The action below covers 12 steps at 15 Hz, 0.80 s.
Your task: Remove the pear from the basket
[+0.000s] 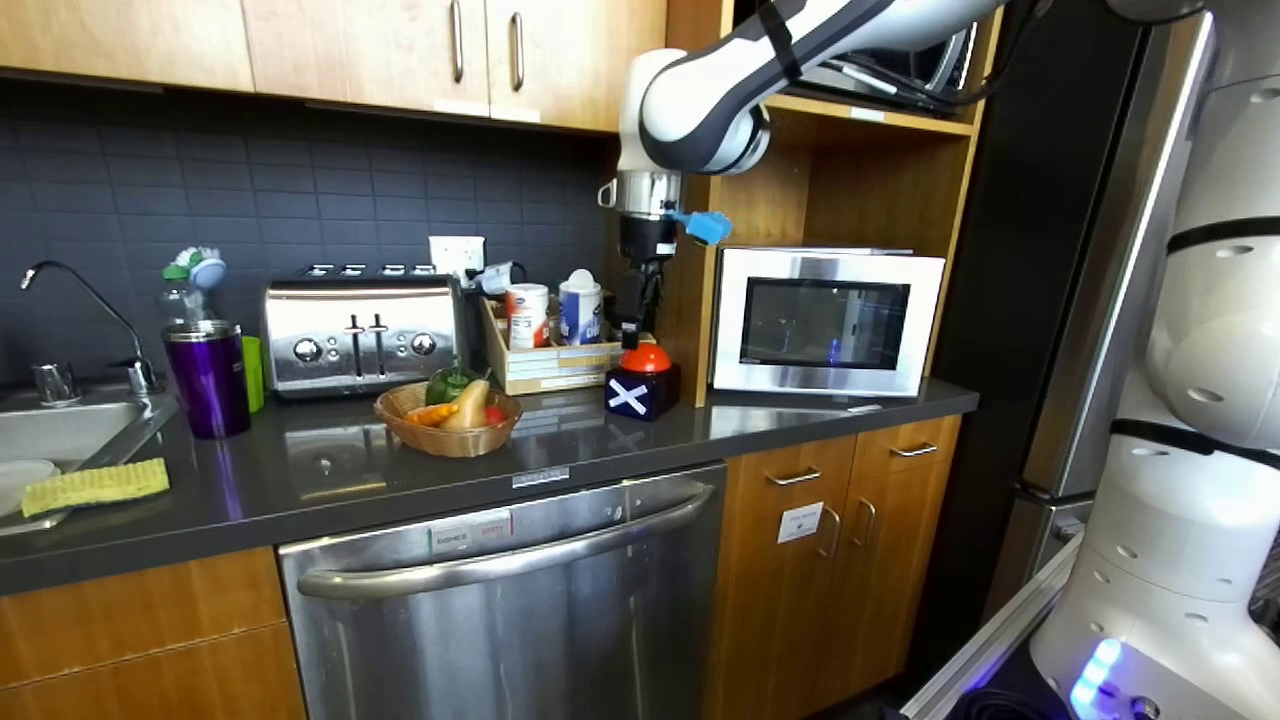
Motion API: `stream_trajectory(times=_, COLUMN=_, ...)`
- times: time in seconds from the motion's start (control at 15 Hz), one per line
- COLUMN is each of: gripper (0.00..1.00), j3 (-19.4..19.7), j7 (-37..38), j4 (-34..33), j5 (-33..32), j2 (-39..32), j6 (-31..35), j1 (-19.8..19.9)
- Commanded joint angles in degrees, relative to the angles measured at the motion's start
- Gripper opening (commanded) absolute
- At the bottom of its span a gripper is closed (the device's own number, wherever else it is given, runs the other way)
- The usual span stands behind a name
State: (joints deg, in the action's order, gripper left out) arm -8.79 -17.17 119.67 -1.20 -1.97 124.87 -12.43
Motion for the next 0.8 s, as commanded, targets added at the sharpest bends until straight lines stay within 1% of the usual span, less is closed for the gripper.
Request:
stream_trajectory(times=0.0, gripper=1.0, j3=-2.0, j7=0.3, j4=-5.5, j5=1.8, j2=-4.8, j6=-0.7, j1=0.0)
stream_trajectory(times=0.4, gripper=1.0, j3=-4.4, j7=0.3, j4=-10.1, j5=3.1, j2=-9.1, j6=0.9, j1=-0.1)
stream_trajectory(times=0.73, gripper=1.0, j3=-5.8, j7=0.1, j4=-12.6, j5=4.7, j2=-11.8, j6=4.1, j1=-0.3)
